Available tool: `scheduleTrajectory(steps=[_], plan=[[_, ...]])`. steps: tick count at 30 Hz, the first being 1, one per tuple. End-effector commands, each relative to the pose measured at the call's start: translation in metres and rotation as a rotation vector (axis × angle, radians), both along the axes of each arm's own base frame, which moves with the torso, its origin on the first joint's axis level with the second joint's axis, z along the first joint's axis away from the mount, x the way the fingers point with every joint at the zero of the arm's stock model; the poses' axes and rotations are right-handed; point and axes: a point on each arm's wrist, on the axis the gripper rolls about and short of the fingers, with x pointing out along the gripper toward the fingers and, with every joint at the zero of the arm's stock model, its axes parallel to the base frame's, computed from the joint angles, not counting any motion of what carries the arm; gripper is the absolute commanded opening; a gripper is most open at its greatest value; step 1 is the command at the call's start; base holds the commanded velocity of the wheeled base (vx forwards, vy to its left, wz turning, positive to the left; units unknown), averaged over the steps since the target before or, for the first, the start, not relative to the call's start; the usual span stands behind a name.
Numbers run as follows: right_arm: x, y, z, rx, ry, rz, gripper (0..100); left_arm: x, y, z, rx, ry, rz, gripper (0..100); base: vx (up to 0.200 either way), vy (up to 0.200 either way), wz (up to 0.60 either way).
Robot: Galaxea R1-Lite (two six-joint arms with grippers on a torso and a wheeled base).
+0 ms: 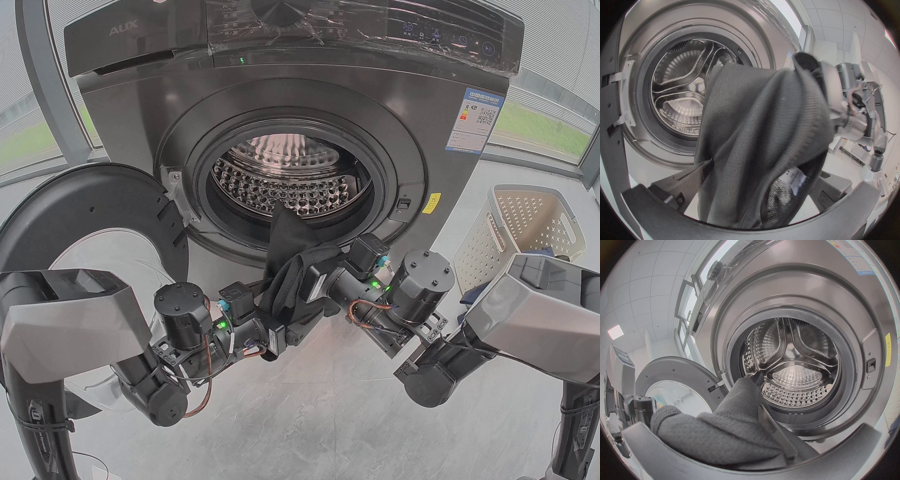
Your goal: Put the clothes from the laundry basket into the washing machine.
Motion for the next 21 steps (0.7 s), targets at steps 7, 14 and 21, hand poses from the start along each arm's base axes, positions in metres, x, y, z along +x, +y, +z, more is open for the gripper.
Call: scheduleTrajectory(steps=[7,14,21], plan=[[-0.020,0.018,0.001,0.010,0.010,0.047,0,0.037,-0.012,-0.020,-0.036,-0.012,0.105,100,0.000,0.000,0.00],[-0.019,0.017,0.001,0.017,0.015,0.045,0,0.043,-0.009,-0.019,-0.055,-0.015,0.140,0,0.000,0.000,0.00],[-0.014,0.010,0.001,0.028,0.033,0.007,0,0.047,-0.003,-0.014,-0.086,-0.012,0.190,0,0.000,0.000,0.00]])
